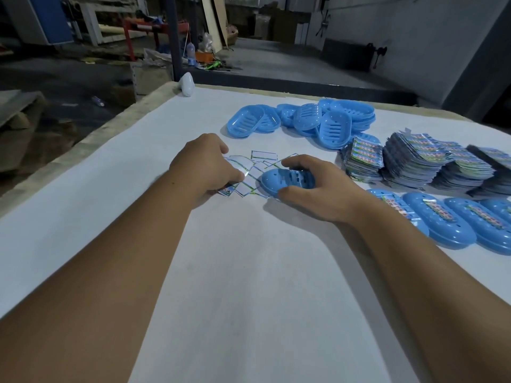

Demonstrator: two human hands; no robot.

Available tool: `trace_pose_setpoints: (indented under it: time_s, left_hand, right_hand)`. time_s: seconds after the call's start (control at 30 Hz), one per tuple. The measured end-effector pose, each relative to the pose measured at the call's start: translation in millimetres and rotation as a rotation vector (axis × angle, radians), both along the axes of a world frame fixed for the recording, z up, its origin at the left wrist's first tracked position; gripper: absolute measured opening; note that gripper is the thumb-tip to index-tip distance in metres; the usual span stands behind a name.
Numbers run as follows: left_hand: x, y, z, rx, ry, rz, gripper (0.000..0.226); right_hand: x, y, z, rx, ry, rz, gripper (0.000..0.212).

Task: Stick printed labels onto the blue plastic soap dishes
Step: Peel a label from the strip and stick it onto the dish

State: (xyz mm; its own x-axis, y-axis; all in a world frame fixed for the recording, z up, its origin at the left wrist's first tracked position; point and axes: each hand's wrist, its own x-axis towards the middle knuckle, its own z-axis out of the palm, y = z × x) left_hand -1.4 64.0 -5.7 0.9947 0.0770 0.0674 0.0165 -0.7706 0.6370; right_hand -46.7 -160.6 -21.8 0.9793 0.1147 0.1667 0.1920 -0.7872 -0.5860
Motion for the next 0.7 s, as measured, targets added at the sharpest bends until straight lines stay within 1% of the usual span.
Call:
trace_pose_setpoints:
  time_s: [0.07,0.1,0.17,0.2,0.23,0.3,0.37,0.43,0.5,0.6,0.7]
  left_hand:
    - [1,-1,2,-0.19,0.023,0.002,0.058]
    - [2,0,3,-0.217,0.007,0.009,0.05]
    - [3,1,7,-0.206,-0.028,0.022,0.032]
    - [3,1,9,-0.231,-0.048,0.012,0.023]
    - [2,0,10,-0.285,-0.062,-0.005,0.019]
    - [-1,-3,13,-0.409,-0.09,-0.027,0.026]
    - [-3,-10,15,-0.492,-0.137,-0.063,0.023]
    - [-8,-17,18,-0.58,-0.138,-0.133,0.016]
    - [-10,-22,18,-0.63,-0.119,-0.182,0.014]
    - [-12,-26,18,-0.637,-0.095,-0.213,0.009]
    - [-14,-30,18,-0.666,-0.083,-0.207,0.007]
  right_hand:
    - [0,0,0,-0.008,-0.004,-0.002,0.071]
    - [0,0,0,-0.008,-0.008,-0.003,0.071]
    - [0,0,-1,0.003,-0.021,-0.01,0.069]
    - [1,0,-1,0.012,-0.034,-0.017,0.067]
    - [1,0,-2,0.024,-0.054,-0.026,0.063]
    - [2,1,-3,0.062,-0.128,-0.056,0.051]
    - [3,3,-3,0.145,-0.211,-0.094,0.04]
    - [3,8,-1,0.282,-0.242,-0.106,0.04]
    - [3,10,2,0.425,-0.233,-0.093,0.045]
    - [2,11,5,0.527,-0.21,-0.073,0.043]
    - [3,12,7,0.621,-0.21,-0.115,0.039]
